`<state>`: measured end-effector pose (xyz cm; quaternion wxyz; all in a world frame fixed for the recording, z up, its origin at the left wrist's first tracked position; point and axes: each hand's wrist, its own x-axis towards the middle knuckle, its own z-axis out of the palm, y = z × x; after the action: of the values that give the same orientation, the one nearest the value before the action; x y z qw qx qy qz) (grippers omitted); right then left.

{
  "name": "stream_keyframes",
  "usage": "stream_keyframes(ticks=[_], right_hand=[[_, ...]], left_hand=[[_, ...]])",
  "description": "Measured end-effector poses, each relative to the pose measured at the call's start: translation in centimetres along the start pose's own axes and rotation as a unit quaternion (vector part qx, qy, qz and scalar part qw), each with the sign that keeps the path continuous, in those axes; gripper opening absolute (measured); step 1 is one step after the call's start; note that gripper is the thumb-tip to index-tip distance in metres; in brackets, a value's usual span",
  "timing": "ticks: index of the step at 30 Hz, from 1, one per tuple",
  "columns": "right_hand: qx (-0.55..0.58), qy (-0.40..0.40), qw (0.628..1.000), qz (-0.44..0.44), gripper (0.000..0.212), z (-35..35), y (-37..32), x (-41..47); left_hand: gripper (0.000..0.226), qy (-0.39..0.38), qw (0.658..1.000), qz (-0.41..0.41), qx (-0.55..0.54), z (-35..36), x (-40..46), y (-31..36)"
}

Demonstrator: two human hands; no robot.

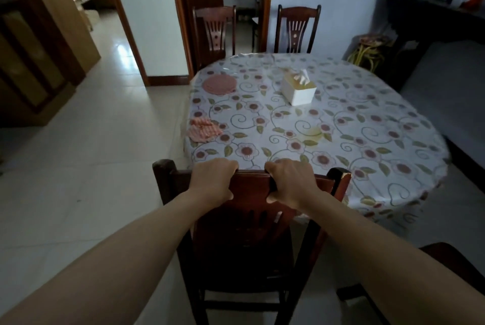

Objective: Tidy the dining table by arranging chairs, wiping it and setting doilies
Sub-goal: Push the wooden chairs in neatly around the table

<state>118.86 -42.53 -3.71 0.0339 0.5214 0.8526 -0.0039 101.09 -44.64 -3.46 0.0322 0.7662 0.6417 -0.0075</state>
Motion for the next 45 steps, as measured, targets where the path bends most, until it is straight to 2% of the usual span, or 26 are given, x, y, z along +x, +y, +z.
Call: stream_keyframes(ticks=[8,18,24,28,35,38,41,45], right_hand=[[-0.006,0.063,0.998,-0.022,0.050,3.9,1.6,3.3],[-0.045,0.019,0.999,0.019,0.036,8.2,2.8,1.6],[-0.026,0.043,0.998,0.039,0.037,9.0,2.6,0.6],[-0.030,0.040,0.998,0.037,0.052,10.0,2.0,-1.1],[-0.049,0.052,0.996,0.048,0.060,10.9,4.0,-2.7],[-0.039,0.028,0.998,0.044,0.045,11.1,4.9,-2.8],[-0.046,0.040,0.997,0.040,0.029,10.4,6.1,-2.2],[-0.059,0.053,0.996,0.034,0.024,9.7,7.9,-1.4]], left_hand=[[0.036,0.033,0.999,0.005,-0.018,3.8,3.1,-0.6],[0.044,0.036,0.997,0.066,-0.032,9.1,3.7,1.0],[0.044,0.014,0.995,0.102,-0.009,9.1,3.6,1.1],[0.043,-0.018,0.989,0.148,0.001,9.9,2.2,0.7],[0.043,-0.015,0.990,0.136,-0.039,10.8,1.8,-0.7],[0.045,-0.004,0.989,0.139,-0.047,11.2,1.8,-1.1],[0.042,0.036,0.988,0.139,-0.047,11.0,2.5,-0.3],[0.053,0.084,0.985,0.145,-0.032,10.6,3.7,0.7]])
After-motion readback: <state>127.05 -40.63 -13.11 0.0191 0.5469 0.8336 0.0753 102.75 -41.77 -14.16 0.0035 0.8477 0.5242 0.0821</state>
